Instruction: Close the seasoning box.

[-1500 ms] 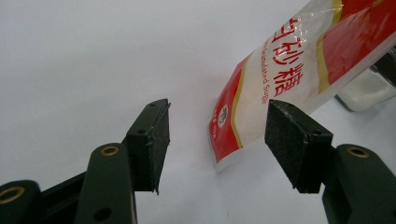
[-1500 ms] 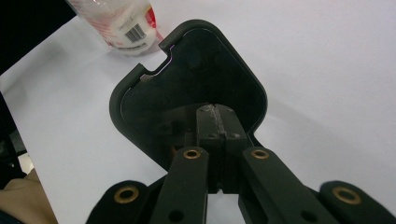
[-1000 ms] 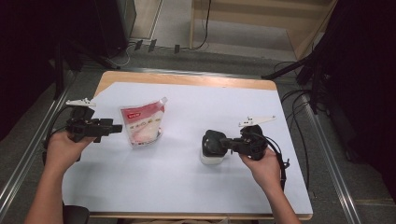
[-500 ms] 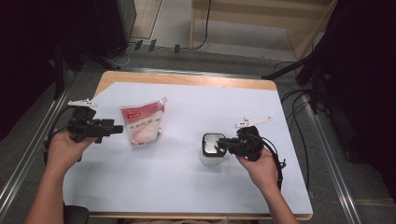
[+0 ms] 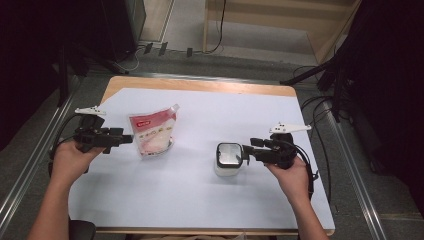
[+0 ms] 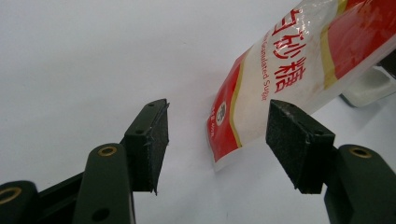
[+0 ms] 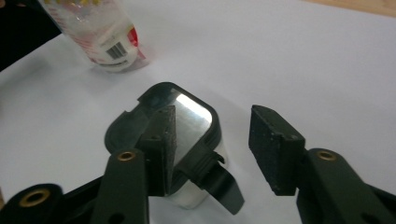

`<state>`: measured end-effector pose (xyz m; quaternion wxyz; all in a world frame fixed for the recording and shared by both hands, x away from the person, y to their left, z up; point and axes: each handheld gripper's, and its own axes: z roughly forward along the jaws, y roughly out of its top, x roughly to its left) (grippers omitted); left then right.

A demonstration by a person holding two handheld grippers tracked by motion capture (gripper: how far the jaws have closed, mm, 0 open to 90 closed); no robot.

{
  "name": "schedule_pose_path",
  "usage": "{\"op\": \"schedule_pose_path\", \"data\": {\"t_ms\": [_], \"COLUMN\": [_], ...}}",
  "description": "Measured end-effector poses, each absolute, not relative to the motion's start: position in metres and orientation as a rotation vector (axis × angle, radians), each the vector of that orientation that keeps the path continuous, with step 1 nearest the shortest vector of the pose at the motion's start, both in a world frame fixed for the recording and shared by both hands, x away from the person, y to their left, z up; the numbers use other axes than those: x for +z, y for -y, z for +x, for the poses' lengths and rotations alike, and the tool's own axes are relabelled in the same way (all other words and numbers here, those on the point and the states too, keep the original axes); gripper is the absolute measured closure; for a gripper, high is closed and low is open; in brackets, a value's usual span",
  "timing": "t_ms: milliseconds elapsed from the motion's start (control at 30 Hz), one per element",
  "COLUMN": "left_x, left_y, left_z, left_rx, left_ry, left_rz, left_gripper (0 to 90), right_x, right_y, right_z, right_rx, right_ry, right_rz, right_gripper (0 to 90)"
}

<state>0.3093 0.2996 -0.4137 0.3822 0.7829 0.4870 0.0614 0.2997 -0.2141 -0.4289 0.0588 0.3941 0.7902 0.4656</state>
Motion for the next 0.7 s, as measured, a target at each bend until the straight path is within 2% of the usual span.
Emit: {"op": "schedule_pose_path", "data": {"t_ms": [400,700], "left_x": [-0.415,-0.416], "left_y": [-0.299,-0.300], "left_z": [0.309,0.309], "left_rx": [0.168,0.159], "left_ry": [-1.249,-1.254], "left_rz": [1.984,1.973], "left_gripper": [39.1,37.6], "right_x": [-0.443,-0.459], "right_y": [0.236,0.245], "right_z": [0.308,0.314], "right_rx": [1.401,1.377], "right_ry": [-2.340,-2.282], "right_rz": [1.243,1.320], "right_gripper": [36.9,32.1]}}
